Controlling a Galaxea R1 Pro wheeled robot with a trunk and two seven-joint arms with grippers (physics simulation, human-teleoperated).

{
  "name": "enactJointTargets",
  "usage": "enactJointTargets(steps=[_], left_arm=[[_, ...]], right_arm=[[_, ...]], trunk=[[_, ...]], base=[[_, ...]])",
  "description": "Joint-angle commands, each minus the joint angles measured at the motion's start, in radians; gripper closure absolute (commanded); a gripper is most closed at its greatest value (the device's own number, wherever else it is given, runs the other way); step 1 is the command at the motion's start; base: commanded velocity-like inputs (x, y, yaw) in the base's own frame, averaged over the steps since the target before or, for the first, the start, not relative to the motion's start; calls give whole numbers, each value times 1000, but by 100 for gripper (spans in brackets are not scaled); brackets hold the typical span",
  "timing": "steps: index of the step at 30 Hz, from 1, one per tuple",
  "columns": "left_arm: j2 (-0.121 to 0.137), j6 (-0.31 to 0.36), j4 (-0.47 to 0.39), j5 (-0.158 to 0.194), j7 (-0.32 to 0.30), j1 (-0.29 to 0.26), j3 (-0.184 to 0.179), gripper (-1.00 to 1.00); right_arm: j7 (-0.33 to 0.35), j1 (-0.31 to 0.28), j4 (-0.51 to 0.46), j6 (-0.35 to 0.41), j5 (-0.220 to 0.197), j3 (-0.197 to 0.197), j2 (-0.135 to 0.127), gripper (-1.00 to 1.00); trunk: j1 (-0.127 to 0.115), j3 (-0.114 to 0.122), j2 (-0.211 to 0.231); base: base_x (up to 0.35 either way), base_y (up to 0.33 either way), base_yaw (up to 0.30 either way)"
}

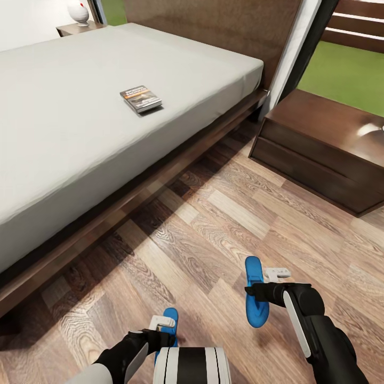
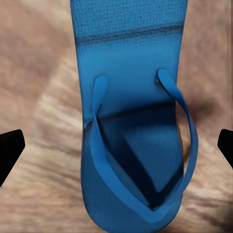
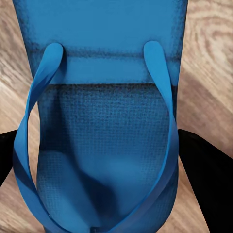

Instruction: In the bedroom, move the book from the bed onto either nightstand, and place the two sandals side by side next to the bed.

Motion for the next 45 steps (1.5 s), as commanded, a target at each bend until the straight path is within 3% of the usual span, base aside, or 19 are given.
enactJointTargets(steps=[1, 7, 11, 26, 30, 45], left_arm=[[0, 5, -1, 10, 1, 0, -6, -100], [-2, 5, -1, 10, 1, -1, -6, -100], [-2, 5, -1, 10, 1, 0, -6, -100], [-2, 5, -1, 10, 1, 0, -6, -100], [-2, 5, -2, 10, 1, -1, -6, -100], [-3, 5, -4, 10, 0, 0, -6, -100]], right_arm=[[4, 0, -1, 4, 1, -1, 0, 100], [4, 0, -1, 4, 1, -1, 0, 100], [4, 0, -1, 4, 1, -1, 0, 100], [4, -1, -1, 4, 1, -1, 0, 100], [4, 0, -1, 4, 1, -1, 0, 100], [4, 0, -1, 4, 1, -1, 0, 100]], trunk=[[0, -1, 0], [0, -1, 0], [2, -16, -1], [2, -16, -1], [3, -32, -2], [4, -35, -2]], base=[[0, 0, 0], [0, 0, 0], [0, 0, 0], [0, 0, 0], [0, 0, 0], [0, 0, 0]])
